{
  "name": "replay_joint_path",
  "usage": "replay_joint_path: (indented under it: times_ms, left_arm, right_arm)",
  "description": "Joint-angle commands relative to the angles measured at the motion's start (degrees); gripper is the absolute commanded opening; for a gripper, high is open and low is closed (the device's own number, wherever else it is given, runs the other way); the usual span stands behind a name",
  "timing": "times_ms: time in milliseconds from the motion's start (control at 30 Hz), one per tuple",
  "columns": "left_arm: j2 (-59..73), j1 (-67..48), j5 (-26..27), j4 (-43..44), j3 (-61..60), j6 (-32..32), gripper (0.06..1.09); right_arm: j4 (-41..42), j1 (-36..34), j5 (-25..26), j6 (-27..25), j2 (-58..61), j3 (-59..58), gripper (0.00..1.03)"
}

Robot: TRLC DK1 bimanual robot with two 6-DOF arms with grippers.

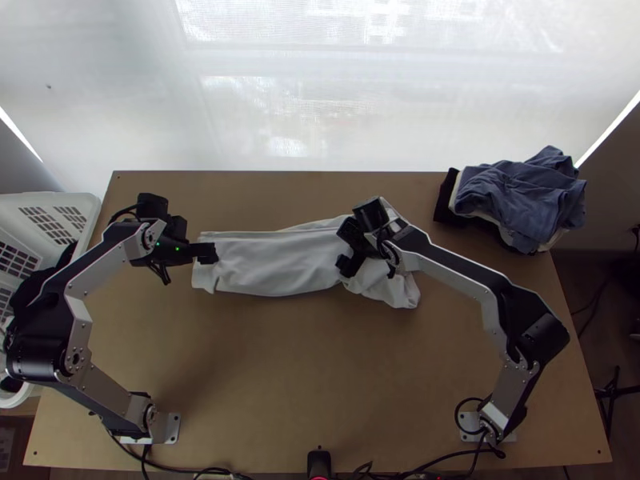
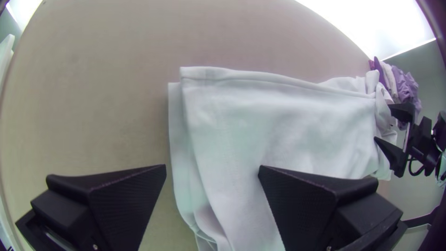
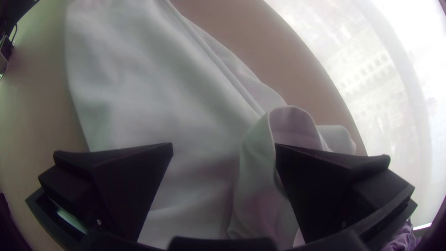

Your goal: Fold the t-shirt

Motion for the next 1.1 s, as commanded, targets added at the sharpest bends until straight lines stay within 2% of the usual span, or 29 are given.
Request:
replay_joint_path:
  times_ms: [0, 267, 400, 467, 600, 733, 1067]
  left_arm:
    - [2.94, -0.95, 0.00, 0.44, 0.49, -0.42, 1.02]
    - [5.23, -2.54, 0.09, 0.09, 1.02, -0.86, 1.02]
    - [5.49, -3.59, 1.32, -0.35, 1.11, -0.86, 0.93]
    - [5.49, -3.85, 2.99, -0.35, 1.11, -1.03, 0.80]
    - [5.05, -3.77, 6.60, -0.35, 1.64, -2.44, 0.42]
    - [3.65, -3.85, 7.74, -0.35, 3.04, -3.67, 0.10]
    - [-0.22, -2.62, 11.25, -5.01, 9.99, -5.78, 0.09]
  right_arm:
    - [0.59, -0.90, 0.04, -0.19, 2.85, -0.17, 0.98]
    - [0.59, -1.07, 0.04, -0.19, 3.99, -0.26, 0.98]
    - [0.77, -0.99, 0.04, -0.28, 4.43, -0.08, 0.98]
    - [0.77, -0.99, 0.04, -0.28, 4.69, 0.09, 0.98]
    - [0.85, -0.81, 0.04, -0.28, 5.22, 0.09, 0.98]
    - [1.03, -0.64, 0.04, -0.28, 5.93, 0.00, 0.98]
    - [1.03, 0.42, 0.04, -0.37, 6.98, -0.35, 0.98]
